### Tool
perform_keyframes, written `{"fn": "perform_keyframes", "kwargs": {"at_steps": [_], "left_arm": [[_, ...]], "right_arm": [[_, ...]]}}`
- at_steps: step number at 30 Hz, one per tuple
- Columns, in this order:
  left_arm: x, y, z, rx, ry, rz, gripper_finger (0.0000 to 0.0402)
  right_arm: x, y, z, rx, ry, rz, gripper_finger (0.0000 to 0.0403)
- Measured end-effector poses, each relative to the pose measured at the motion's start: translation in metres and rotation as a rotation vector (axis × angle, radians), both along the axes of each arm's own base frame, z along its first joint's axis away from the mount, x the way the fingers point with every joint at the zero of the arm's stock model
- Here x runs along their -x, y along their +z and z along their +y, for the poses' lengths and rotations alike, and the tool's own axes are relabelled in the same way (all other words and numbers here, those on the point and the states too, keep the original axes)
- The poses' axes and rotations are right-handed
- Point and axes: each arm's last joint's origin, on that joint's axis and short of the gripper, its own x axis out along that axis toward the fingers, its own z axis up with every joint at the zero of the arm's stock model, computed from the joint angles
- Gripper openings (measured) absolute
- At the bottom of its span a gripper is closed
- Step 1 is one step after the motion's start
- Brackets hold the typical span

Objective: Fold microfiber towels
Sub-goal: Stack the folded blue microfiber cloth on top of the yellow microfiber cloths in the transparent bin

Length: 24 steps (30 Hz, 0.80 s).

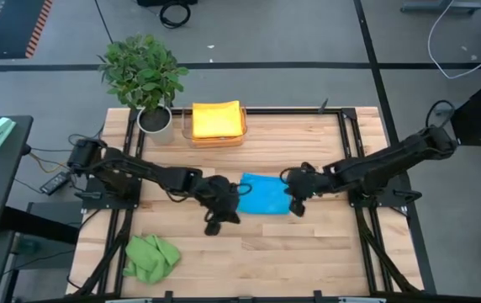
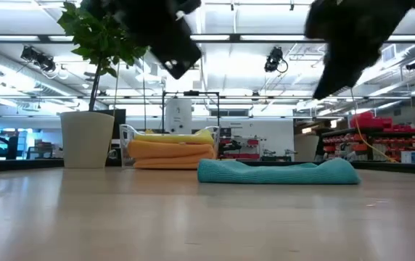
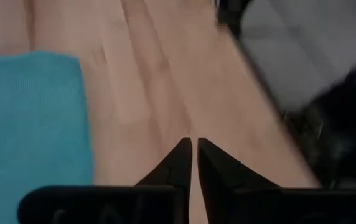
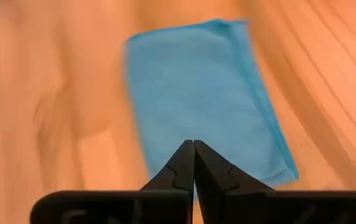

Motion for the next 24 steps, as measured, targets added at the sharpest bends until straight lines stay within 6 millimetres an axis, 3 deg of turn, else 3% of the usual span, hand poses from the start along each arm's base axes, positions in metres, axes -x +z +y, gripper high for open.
{"fn": "perform_keyframes", "kwargs": {"at_steps": [4,11,15,19,24], "left_arm": [[0.008,-0.008,0.000,-0.208,-0.104,0.012,0.0042],[-0.003,-0.036,0.003,-0.655,-0.348,-0.088,0.0087],[-0.011,-0.052,0.010,-0.787,-0.391,-0.079,0.0138],[-0.015,-0.070,0.018,-0.846,-0.452,-0.046,0.0189],[-0.022,-0.089,0.027,-0.878,-0.480,-0.030,0.0227]], "right_arm": [[0.006,-0.001,0.022,0.158,0.299,0.029,0.0032],[0.008,-0.022,0.052,0.470,0.765,0.148,0.0104],[0.006,-0.033,0.055,0.625,0.839,0.233,0.0168],[0.003,-0.042,0.052,0.672,0.847,0.292,0.0225],[0.007,-0.055,0.049,0.696,0.897,0.315,0.0262]]}}
